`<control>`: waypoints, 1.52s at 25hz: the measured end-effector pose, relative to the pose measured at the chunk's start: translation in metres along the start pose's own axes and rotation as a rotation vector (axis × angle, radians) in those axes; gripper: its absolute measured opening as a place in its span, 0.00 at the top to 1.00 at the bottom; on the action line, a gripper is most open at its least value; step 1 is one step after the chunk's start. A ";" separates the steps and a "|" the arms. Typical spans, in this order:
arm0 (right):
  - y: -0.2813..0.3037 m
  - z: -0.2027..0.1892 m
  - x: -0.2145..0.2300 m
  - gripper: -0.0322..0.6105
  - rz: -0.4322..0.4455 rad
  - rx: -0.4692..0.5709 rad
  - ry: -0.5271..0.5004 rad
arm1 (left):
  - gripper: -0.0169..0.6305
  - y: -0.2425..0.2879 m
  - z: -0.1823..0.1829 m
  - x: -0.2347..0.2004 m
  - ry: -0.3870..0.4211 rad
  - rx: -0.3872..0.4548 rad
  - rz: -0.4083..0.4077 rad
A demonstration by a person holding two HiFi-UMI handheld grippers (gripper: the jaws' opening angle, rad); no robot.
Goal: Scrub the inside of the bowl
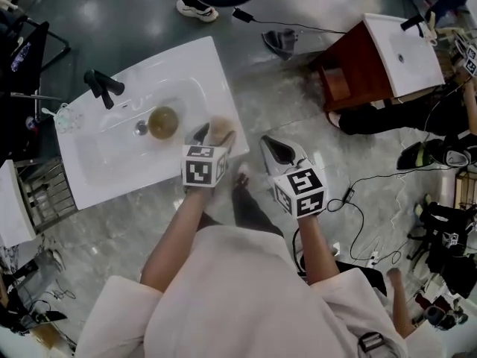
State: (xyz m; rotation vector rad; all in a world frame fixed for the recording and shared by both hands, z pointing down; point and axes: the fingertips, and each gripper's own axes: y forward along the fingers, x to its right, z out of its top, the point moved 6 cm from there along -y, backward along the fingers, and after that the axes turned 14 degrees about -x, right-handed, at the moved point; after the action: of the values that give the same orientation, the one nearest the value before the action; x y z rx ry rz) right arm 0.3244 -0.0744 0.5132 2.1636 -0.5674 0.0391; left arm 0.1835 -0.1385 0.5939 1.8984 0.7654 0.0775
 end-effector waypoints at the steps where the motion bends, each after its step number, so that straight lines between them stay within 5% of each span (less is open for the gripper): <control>1: 0.001 0.000 0.002 0.94 0.004 -0.003 -0.002 | 0.50 0.003 0.001 -0.001 -0.013 -0.002 0.004; 13: 0.011 -0.009 0.008 0.94 0.027 -0.038 -0.003 | 0.49 0.031 -0.004 -0.009 -0.083 -0.055 0.009; 22: 0.007 -0.005 -0.002 0.94 0.030 -0.036 -0.007 | 0.58 0.029 -0.005 -0.012 -0.119 -0.079 -0.094; 38: 0.006 -0.002 -0.046 0.94 -0.028 -0.024 -0.007 | 0.61 -0.015 -0.023 -0.029 0.014 0.027 -0.067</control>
State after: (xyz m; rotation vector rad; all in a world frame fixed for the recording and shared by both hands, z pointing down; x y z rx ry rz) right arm 0.2811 -0.0583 0.5085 2.1489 -0.5390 0.0093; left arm 0.1446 -0.1319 0.5993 1.8983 0.8429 0.0392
